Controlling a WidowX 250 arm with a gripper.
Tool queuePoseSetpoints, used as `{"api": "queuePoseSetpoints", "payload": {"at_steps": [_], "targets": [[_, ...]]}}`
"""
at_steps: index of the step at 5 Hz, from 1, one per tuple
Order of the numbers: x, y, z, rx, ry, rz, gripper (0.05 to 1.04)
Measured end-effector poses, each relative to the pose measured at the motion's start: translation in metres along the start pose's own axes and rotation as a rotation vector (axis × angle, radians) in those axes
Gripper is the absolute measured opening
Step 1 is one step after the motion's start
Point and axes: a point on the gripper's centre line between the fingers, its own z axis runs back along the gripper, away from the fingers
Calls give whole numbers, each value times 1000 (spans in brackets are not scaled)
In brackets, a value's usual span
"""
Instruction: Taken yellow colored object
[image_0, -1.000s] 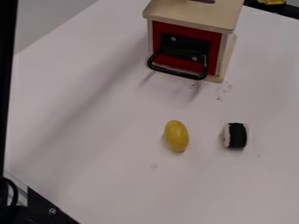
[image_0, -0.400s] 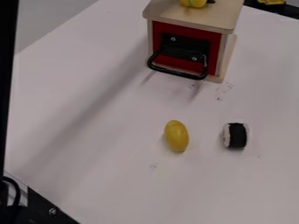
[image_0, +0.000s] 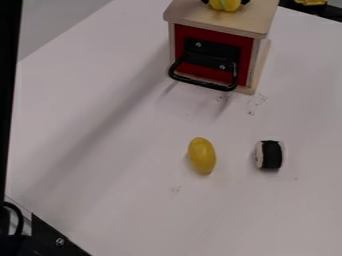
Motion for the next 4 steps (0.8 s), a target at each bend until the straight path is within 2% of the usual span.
{"api": "queuePoseSetpoints", "payload": {"at_steps": [1, 2, 3, 4], "targets": [[0, 2, 12, 31, 8, 1, 999], [-6, -4, 36, 65, -12, -18, 999], [-13, -14, 67, 57, -70, -31, 999], [-17, -15, 53, 58, -76, -12, 999]]}}
